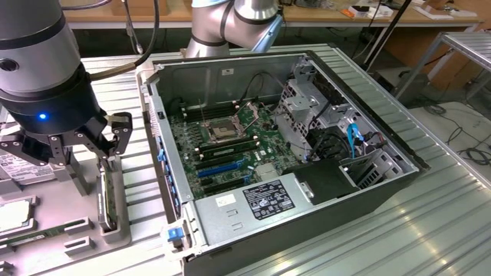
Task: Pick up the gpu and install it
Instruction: 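Pick up the gpu and move the gpu toward the slot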
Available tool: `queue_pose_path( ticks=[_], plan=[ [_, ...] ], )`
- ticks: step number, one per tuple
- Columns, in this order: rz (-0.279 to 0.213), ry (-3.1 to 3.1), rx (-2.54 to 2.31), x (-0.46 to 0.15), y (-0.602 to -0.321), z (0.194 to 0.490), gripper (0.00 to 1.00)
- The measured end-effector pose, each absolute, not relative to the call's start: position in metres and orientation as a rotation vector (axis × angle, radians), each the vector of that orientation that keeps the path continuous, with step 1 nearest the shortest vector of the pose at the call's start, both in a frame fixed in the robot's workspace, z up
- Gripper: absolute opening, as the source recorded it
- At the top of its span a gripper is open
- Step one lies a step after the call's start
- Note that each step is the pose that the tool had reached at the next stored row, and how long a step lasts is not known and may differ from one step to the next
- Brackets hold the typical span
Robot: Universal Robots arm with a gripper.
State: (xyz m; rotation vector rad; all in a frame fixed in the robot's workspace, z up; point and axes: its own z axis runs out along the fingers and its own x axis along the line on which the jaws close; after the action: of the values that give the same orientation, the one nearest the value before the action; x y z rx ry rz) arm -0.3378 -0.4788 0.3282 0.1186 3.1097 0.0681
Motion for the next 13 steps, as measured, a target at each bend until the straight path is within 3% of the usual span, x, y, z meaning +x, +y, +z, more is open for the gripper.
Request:
queue_pose_path(
  ticks=[13],
  plan=[
    [0.068,3.11,0.119,-0.3379,-0.4788,0.3248,0.48]
  ],
)
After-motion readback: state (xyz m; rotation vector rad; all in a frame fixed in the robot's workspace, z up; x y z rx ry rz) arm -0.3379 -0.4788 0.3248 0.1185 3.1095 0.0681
